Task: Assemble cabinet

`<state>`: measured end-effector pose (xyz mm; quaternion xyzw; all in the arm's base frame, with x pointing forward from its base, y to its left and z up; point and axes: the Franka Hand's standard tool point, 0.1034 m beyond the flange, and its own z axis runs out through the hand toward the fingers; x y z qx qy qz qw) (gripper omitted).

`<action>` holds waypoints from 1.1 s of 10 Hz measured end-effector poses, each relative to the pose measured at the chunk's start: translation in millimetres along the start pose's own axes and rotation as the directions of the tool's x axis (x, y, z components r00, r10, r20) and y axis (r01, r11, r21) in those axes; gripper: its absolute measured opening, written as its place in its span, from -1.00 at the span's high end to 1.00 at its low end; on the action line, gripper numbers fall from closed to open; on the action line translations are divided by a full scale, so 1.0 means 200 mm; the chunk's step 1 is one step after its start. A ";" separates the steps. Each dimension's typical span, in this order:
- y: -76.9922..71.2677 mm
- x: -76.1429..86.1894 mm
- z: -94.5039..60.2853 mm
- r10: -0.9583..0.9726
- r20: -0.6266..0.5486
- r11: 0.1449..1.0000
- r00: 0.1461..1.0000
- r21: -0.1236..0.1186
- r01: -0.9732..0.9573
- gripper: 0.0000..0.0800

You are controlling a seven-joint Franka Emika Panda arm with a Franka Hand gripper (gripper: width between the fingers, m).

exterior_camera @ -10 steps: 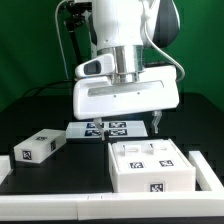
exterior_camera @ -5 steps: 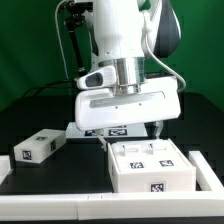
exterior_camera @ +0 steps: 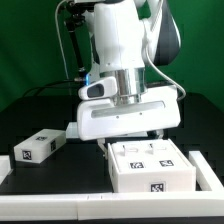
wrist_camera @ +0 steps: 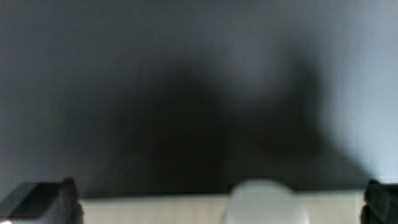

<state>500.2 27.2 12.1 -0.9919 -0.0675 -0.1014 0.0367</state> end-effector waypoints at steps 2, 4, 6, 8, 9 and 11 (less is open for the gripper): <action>0.00 -0.01 0.03 -0.003 -0.012 1.000 1.000 -0.001 0.003 -0.99; 0.00 0.00 0.03 -0.002 -0.019 1.000 1.000 -0.002 0.002 -0.99; 0.00 0.01 0.03 -0.002 -0.023 1.000 1.000 -0.003 0.002 -0.67; 0.00 0.01 0.03 -0.004 -0.024 1.000 1.000 -0.003 0.004 -0.33; -0.01 0.01 0.03 -0.007 -0.025 1.000 1.000 -0.002 0.007 0.10; -0.01 0.00 0.04 -0.014 -0.021 1.000 1.000 -0.002 0.014 0.50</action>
Offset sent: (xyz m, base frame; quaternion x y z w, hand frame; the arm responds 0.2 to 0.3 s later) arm 0.0135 -0.0019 -0.0269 -0.0108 0.0344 0.0076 0.9993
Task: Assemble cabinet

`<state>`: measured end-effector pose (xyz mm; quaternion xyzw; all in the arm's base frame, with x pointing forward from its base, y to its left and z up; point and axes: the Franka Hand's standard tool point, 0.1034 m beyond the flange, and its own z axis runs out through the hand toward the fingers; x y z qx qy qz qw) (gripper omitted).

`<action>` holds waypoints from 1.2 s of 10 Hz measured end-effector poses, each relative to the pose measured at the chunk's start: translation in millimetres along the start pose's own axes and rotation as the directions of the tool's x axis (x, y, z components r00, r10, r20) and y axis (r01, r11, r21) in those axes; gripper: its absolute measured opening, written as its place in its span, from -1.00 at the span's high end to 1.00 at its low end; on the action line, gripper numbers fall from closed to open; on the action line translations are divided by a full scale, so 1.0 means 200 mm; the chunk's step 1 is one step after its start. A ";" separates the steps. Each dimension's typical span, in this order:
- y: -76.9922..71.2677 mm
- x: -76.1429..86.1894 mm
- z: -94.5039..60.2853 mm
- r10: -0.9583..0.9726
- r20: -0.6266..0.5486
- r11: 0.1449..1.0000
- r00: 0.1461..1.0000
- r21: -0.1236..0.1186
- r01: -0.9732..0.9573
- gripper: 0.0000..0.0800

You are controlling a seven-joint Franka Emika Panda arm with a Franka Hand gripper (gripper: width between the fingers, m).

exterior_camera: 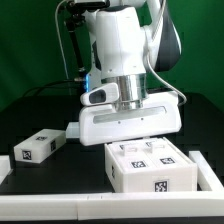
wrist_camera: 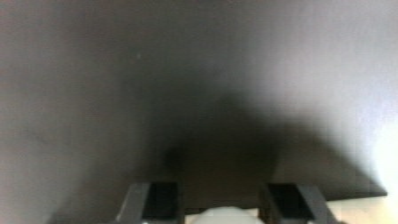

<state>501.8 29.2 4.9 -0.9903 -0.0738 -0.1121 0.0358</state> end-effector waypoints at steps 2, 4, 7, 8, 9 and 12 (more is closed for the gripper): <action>0.03 -0.01 0.00 -0.032 0.002 0.999 0.999 -0.003 0.032 0.51; 0.05 -0.02 -0.01 -0.059 0.004 0.998 0.998 -0.005 0.059 0.94; 0.08 0.00 -0.14 -0.089 0.031 0.996 0.996 -0.007 0.089 0.99; 0.09 0.03 -0.21 -0.096 0.038 0.995 0.995 -0.008 0.096 0.99; 0.09 0.06 -0.28 -0.104 0.045 0.994 0.994 -0.009 0.104 0.99; 0.09 0.16 -0.43 -0.115 0.059 0.993 0.992 -0.008 0.116 0.99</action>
Offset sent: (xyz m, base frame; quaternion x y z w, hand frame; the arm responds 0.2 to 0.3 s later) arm -0.0033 -0.0126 0.0095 0.0001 -0.0001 -0.0291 0.9996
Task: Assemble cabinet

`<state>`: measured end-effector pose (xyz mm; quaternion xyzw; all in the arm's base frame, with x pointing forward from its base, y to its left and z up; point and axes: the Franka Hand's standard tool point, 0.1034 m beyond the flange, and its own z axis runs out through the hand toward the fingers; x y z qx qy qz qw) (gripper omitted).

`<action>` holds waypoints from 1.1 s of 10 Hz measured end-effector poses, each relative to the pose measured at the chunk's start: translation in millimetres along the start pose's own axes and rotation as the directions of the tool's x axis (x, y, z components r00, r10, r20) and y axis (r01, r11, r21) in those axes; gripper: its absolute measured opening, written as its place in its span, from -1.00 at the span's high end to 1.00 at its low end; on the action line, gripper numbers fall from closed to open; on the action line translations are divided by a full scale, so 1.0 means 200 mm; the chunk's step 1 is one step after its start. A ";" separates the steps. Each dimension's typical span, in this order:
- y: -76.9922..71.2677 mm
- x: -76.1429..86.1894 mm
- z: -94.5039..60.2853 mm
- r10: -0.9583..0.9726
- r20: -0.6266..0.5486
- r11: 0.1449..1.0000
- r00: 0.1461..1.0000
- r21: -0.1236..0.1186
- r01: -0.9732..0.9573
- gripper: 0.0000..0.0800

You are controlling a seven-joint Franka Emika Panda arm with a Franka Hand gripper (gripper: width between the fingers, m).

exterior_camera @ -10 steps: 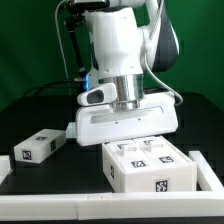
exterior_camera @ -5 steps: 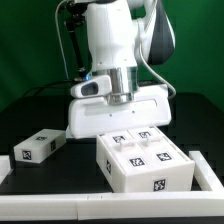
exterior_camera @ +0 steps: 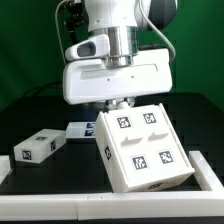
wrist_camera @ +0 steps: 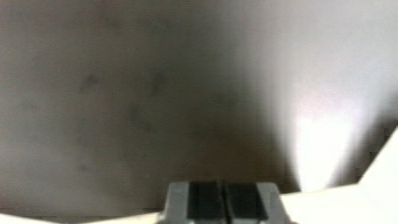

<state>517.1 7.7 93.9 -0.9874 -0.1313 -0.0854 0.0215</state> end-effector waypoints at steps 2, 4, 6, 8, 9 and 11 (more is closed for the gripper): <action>-0.03 0.06 -0.04 -0.016 0.015 1.000 1.000 0.009 0.016 0.99; -0.07 0.11 -0.07 -0.033 0.040 0.999 0.999 0.023 0.032 0.99; -0.08 0.15 -0.09 -0.040 0.047 0.999 0.998 0.028 0.039 0.99; -0.13 0.16 -0.12 -0.016 0.046 1.000 0.999 0.028 0.014 0.99; -0.16 0.15 -0.12 -0.010 0.048 1.000 0.999 0.028 0.009 0.99; -0.22 0.17 -0.12 -0.009 0.047 1.000 0.999 0.031 0.007 0.99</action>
Offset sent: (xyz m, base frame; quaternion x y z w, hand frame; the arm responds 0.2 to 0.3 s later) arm 0.0336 0.0113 0.0281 -0.0078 -0.0085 -0.0110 0.9999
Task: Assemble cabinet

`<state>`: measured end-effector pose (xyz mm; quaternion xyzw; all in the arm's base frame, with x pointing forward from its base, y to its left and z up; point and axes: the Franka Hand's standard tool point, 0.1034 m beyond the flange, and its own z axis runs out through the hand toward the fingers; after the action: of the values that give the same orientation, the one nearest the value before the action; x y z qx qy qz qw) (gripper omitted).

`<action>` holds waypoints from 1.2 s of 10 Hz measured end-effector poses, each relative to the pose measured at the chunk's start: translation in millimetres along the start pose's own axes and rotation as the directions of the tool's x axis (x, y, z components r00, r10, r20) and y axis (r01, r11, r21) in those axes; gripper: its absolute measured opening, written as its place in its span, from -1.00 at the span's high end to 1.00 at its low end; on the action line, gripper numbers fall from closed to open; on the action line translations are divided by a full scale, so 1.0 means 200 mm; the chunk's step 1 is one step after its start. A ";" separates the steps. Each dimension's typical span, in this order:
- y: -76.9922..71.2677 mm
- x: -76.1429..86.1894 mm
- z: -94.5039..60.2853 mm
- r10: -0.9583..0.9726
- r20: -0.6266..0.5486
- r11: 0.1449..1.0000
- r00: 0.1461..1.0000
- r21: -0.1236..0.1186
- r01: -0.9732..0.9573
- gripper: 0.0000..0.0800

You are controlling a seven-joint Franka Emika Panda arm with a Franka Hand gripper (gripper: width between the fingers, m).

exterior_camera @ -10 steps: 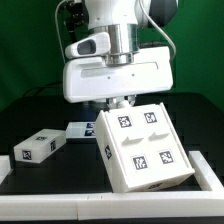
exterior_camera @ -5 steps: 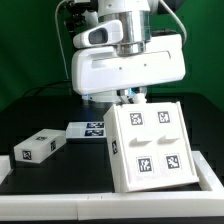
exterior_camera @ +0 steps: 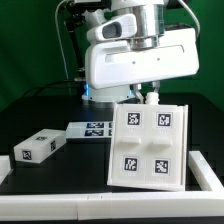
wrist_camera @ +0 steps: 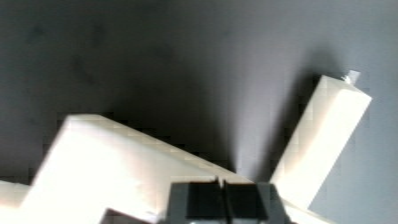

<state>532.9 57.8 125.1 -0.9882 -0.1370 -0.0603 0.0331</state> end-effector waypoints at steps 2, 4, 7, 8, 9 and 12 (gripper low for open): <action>-0.04 0.05 -0.01 -0.003 -0.006 1.000 1.000 0.002 0.003 0.99; -0.02 0.07 -0.01 -0.004 -0.010 1.000 1.000 0.002 0.004 0.99; 0.00 0.11 -0.03 0.002 0.001 1.000 1.000 0.005 -0.002 0.99; 0.00 0.11 -0.03 0.002 0.001 1.000 1.000 0.005 -0.002 0.96; 0.00 0.11 -0.03 0.001 0.001 1.000 1.000 0.005 -0.001 0.96; 0.01 -0.03 0.06 0.010 -0.014 1.000 1.000 -0.008 -0.010 0.02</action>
Offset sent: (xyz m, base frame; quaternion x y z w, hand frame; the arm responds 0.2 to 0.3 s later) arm 0.0168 -0.0073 0.0027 0.0014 -0.0053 -0.0031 1.0000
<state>529.6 54.4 112.7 -0.9885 -0.1316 -0.0674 0.0305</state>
